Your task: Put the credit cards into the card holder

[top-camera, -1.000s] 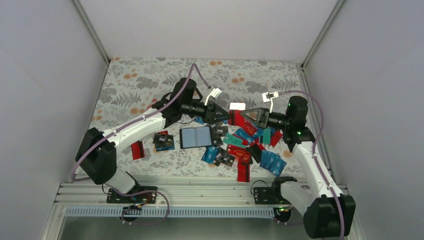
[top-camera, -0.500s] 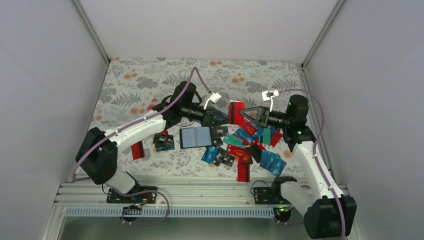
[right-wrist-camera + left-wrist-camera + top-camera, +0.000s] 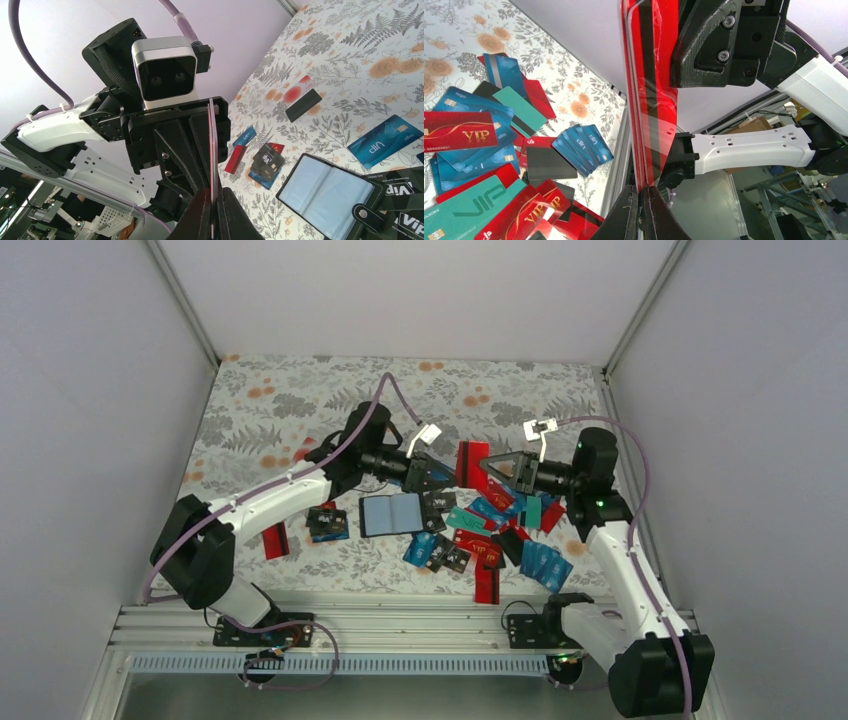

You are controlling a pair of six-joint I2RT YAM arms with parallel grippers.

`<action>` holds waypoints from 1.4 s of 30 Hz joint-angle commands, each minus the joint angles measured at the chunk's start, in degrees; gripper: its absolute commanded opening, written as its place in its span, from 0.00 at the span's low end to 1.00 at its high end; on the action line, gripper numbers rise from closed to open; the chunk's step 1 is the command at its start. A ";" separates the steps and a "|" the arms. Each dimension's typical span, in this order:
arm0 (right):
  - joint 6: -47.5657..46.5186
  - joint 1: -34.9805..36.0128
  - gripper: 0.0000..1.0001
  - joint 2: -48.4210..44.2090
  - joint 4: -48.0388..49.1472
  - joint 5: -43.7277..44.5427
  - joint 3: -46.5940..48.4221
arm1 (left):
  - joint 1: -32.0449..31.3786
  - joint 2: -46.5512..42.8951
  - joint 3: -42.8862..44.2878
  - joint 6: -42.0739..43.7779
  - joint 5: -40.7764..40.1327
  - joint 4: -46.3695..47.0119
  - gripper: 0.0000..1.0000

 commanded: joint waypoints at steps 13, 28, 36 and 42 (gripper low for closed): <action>-4.58 0.84 0.10 0.84 -7.42 3.65 2.94 | 6.14 -7.80 -5.49 -4.35 -4.55 1.38 0.02; -5.65 0.89 0.11 1.60 -11.40 12.02 -0.83 | 6.54 -8.37 -6.29 -2.07 -10.34 -4.02 0.02; -3.71 1.20 0.27 2.03 -9.00 9.85 -2.65 | 6.45 -7.93 -7.86 -4.51 -8.57 -1.47 0.02; -3.11 2.54 0.51 -0.10 -11.34 14.48 -3.97 | 4.30 -5.73 -10.47 -7.27 -7.85 2.03 0.02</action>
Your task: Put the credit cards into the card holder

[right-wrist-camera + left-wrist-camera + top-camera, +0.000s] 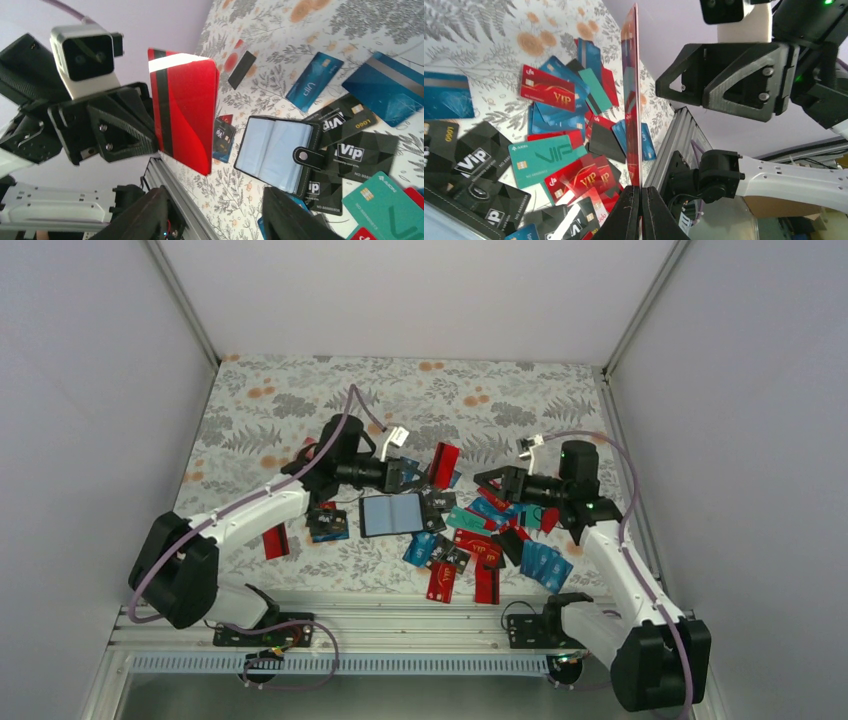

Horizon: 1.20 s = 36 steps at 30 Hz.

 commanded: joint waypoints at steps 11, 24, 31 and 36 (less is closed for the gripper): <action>2.19 1.15 0.60 -1.64 -18.15 18.73 1.97 | -11.79 11.08 5.42 3.49 -15.01 -9.12 0.99; 13.81 22.90 0.60 -0.20 -32.16 30.18 -5.15 | -18.36 7.31 -1.95 3.91 -20.41 -14.32 0.67; 17.68 30.17 0.60 -1.19 -33.47 27.61 -9.81 | -22.15 11.54 -1.50 0.26 -22.09 -11.26 0.47; 27.47 35.25 0.58 -3.71 -22.49 22.06 -16.37 | -23.56 13.49 -2.18 -0.93 -22.31 -9.86 0.40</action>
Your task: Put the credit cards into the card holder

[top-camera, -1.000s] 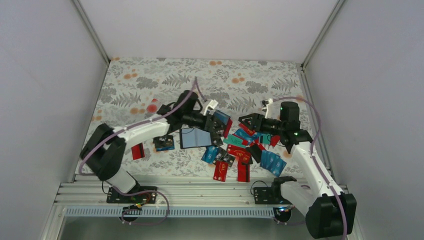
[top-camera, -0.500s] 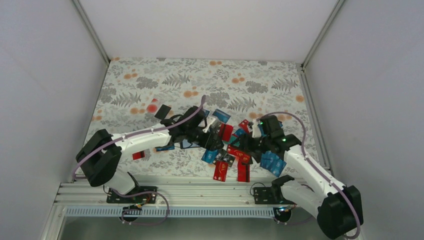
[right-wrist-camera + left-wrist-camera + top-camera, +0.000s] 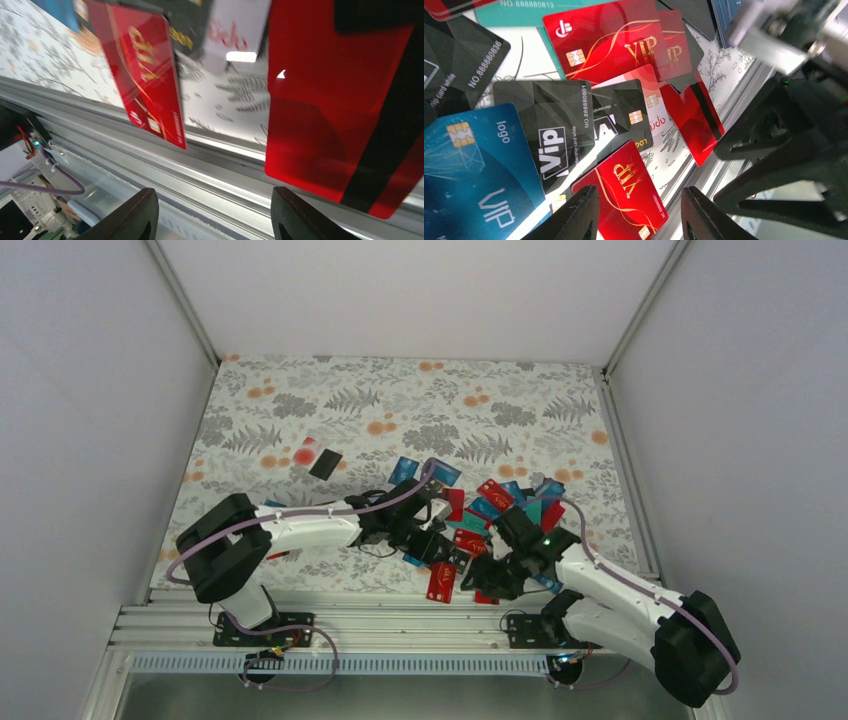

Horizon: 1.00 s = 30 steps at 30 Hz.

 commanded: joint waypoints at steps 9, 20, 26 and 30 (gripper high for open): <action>22.25 10.80 0.55 -3.40 18.81 0.46 -7.47 | -1.24 4.18 0.32 -1.31 -0.63 4.52 0.37; 30.66 15.49 0.52 -1.89 27.95 4.66 -12.13 | -1.88 8.42 -0.18 -0.84 0.25 5.70 0.36; 32.70 16.75 0.50 1.13 33.79 5.89 -14.43 | -2.35 9.49 -1.69 -1.57 0.11 6.69 0.35; 33.13 16.88 0.47 2.07 36.12 7.30 -14.75 | -2.65 9.14 -2.89 -2.04 -0.09 7.02 0.35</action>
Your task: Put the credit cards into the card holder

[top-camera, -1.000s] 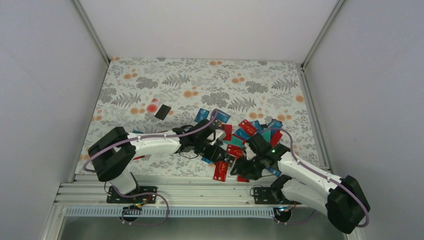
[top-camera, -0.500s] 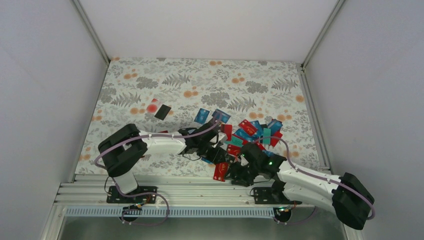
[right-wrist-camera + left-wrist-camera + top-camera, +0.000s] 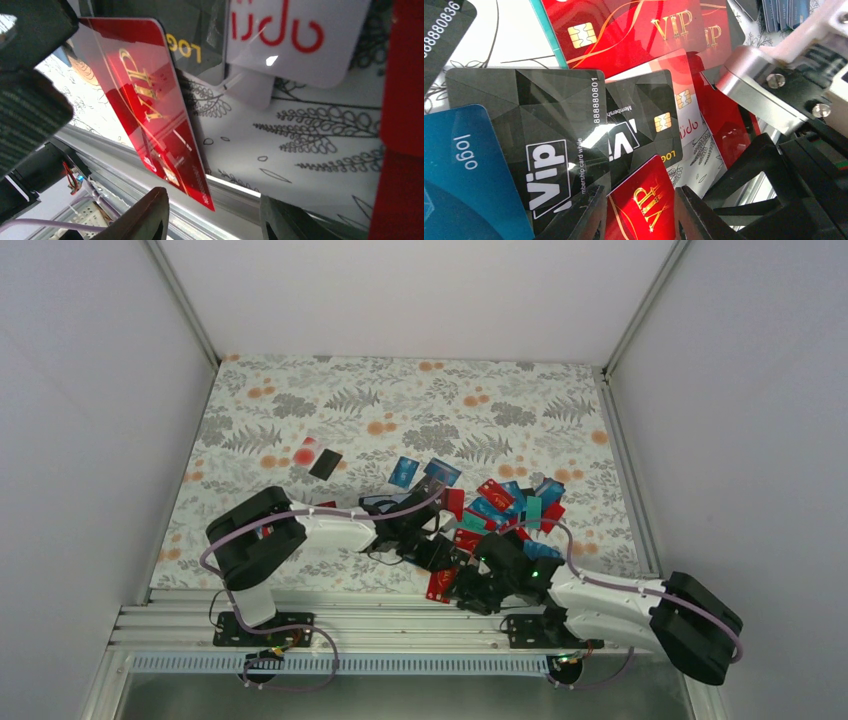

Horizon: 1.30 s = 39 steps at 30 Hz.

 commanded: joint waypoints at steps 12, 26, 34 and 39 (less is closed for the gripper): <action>3.57 1.14 0.38 3.14 13.19 2.15 -3.97 | -1.07 -0.37 -5.21 -3.02 0.16 2.57 0.35; 3.58 1.15 0.11 0.21 11.36 4.65 -3.03 | -1.07 -0.99 -6.72 -4.26 0.84 4.25 0.34; 3.18 1.04 0.04 -2.21 10.18 6.11 -2.14 | -1.06 -2.66 -5.40 -4.94 1.45 3.90 0.34; 0.72 0.97 0.04 -2.04 5.79 7.15 0.84 | -0.91 -7.87 -2.48 -5.03 -2.29 -0.44 0.35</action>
